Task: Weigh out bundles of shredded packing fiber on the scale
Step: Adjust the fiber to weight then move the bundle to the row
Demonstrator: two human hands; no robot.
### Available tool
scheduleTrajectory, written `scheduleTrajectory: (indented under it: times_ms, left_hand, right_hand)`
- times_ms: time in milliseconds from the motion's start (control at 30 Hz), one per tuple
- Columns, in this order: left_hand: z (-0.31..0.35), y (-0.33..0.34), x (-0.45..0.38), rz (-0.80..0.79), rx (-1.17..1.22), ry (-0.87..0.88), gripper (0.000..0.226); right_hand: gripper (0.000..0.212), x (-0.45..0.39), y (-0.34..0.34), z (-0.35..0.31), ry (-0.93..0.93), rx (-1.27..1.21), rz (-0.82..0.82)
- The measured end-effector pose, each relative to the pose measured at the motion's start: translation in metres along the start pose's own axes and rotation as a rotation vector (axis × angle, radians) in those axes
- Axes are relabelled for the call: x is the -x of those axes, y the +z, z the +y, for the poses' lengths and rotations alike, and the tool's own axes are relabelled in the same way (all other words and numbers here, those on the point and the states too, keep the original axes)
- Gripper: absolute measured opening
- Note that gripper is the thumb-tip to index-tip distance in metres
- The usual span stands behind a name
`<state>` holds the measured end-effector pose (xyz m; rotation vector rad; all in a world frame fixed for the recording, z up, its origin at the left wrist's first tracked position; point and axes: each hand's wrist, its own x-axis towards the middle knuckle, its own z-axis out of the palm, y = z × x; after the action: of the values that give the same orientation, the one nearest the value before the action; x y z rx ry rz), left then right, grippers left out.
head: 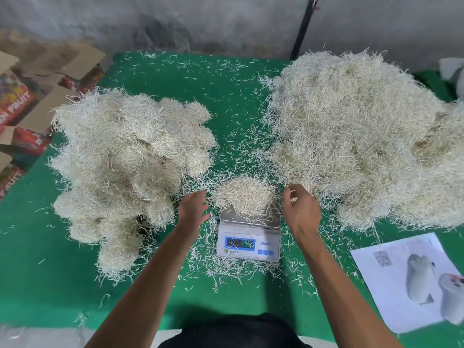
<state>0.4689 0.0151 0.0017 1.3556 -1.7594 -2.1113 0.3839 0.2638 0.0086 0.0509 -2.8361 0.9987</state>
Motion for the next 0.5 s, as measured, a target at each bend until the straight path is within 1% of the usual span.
scheduleTrajectory:
  times_ms: [100, 167, 300, 367, 433, 500]
  left_hand:
    - [-0.004, -0.004, -0.003, -0.007, -0.01, -0.001, 0.008]
    - [-0.006, -0.004, -0.006, 0.003, -0.011, -0.013, 0.009]
    - [-0.005, -0.002, -0.011, 0.042, -0.015, -0.083, 0.027]
    - [-0.002, 0.004, -0.013, 0.056, -0.011, -0.104, 0.039]
    - [0.004, 0.017, -0.013, 0.043, -0.032, -0.107, 0.052]
    - [0.011, 0.035, -0.012, 0.019, -0.121, -0.097, 0.07]
  right_hand:
    - [0.034, 0.001, 0.003, 0.003, 0.021, -0.021, -0.021]
    - [0.035, 0.001, 0.005, 0.004, 0.022, -0.025, -0.03]
    - [0.037, -0.002, 0.01, 0.007, 0.031, -0.046, -0.057]
    - [0.037, -0.007, 0.016, 0.006, 0.038, -0.081, -0.124]
    - [0.036, -0.014, 0.025, 0.001, 0.043, -0.182, -0.196]
    - [0.037, -0.016, 0.037, -0.011, 0.066, -0.354, -0.278]
